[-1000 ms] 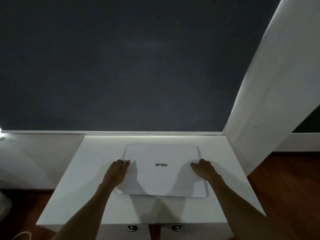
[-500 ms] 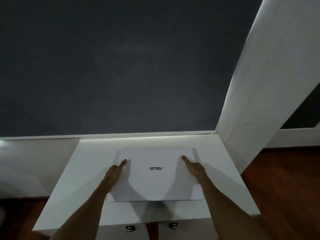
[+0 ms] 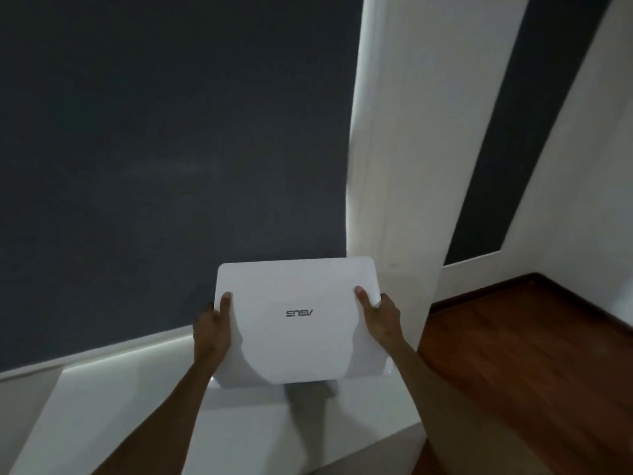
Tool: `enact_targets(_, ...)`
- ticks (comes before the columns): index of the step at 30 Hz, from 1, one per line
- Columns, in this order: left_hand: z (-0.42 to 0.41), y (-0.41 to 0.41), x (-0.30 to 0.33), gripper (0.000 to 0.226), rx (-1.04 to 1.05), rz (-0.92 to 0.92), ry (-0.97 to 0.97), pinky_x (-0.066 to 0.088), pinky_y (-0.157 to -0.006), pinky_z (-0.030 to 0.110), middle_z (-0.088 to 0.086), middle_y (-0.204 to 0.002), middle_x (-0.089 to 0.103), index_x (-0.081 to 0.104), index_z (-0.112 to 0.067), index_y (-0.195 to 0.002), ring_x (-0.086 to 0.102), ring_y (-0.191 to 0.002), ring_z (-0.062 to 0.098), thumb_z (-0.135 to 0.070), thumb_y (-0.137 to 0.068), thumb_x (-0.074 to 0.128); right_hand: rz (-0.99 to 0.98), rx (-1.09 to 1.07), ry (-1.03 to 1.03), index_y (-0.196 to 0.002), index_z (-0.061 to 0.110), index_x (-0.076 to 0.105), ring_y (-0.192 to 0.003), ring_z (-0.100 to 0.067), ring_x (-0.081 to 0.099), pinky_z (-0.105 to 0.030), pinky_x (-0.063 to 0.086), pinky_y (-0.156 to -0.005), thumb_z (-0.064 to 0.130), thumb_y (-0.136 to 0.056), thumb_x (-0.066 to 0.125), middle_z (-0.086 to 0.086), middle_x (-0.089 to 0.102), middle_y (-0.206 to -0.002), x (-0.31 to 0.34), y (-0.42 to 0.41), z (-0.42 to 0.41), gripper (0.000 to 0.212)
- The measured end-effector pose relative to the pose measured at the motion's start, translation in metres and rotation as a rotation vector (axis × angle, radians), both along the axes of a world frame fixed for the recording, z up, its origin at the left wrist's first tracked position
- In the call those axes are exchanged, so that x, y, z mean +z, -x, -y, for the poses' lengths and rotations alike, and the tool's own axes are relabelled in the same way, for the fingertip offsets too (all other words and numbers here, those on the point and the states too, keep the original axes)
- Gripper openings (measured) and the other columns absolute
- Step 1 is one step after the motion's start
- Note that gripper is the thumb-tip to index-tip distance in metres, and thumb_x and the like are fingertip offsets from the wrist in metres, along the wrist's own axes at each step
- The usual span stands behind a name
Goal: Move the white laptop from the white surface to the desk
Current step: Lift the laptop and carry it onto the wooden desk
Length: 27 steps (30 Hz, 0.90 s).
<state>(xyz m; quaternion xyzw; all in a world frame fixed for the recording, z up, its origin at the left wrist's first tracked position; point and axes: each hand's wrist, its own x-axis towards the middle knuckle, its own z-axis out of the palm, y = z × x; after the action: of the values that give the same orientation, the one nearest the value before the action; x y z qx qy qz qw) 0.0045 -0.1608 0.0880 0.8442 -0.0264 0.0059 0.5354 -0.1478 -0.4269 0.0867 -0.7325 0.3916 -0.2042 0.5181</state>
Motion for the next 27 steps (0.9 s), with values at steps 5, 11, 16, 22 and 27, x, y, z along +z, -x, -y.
enact_targets(5, 0.102, 0.048, 0.038, 0.081, -0.128, 0.080, 0.102, 0.046, -0.095, 0.051, 0.025, -0.106, 0.066, 0.058, 0.003, -0.109, 0.061, -0.103, 0.044, -0.070, -0.088, 0.031, 0.131, -0.126, 0.073, -0.113, 0.016, 0.057, -0.089, -0.020, 0.064, -0.032, 0.048, -0.075, 0.080, -0.074, 0.050, -0.005, 0.068, -0.106, 0.034, 0.074, 0.082, 0.075)
enact_targets(11, 0.251, 0.146, 0.075, 0.073, -0.334, 0.144, 0.163, 0.042, -0.100, 0.052, 0.019, -0.122, 0.064, 0.057, -0.004, -0.121, 0.058, -0.115, 0.042, -0.067, -0.091, 0.034, 0.194, -0.286, 0.150, -0.110, 0.015, 0.058, -0.087, -0.016, 0.062, -0.029, 0.044, -0.073, 0.064, -0.085, 0.054, 0.001, 0.064, -0.099, 0.068, 0.214, 0.193, 0.056)
enact_targets(16, 0.378, 0.247, 0.089, 0.064, -0.531, 0.171, 0.158, 0.047, -0.081, 0.048, 0.016, -0.089, 0.062, 0.054, -0.002, -0.091, 0.059, -0.087, 0.037, -0.062, -0.093, 0.032, 0.193, -0.474, 0.222, -0.117, 0.015, 0.059, -0.096, -0.021, 0.065, -0.032, 0.048, -0.078, 0.070, -0.082, 0.052, -0.002, 0.068, -0.108, 0.079, 0.345, 0.278, 0.066)
enact_targets(22, 0.531, 0.349, 0.069, 0.078, -0.792, 0.153, 0.139, 0.054, -0.083, 0.052, 0.006, -0.085, 0.067, 0.059, -0.017, -0.100, 0.065, -0.078, 0.025, -0.083, -0.081, 0.022, 0.156, -0.734, 0.298, -0.116, 0.019, 0.061, -0.103, -0.022, 0.067, -0.038, 0.052, -0.091, 0.078, -0.080, 0.045, -0.002, 0.070, -0.111, 0.067, 0.492, 0.350, 0.071)
enact_targets(27, 0.630, 0.450, 0.063, 0.072, -0.972, 0.136, 0.069, 0.048, -0.092, 0.046, 0.000, -0.100, 0.067, 0.060, -0.018, -0.108, 0.065, -0.093, 0.029, -0.077, -0.086, 0.024, 0.118, -0.951, 0.273, -0.115, 0.017, 0.063, -0.097, -0.023, 0.066, -0.036, 0.052, -0.085, 0.076, -0.080, 0.046, -0.003, 0.069, -0.106, 0.043, 0.597, 0.395, 0.071)
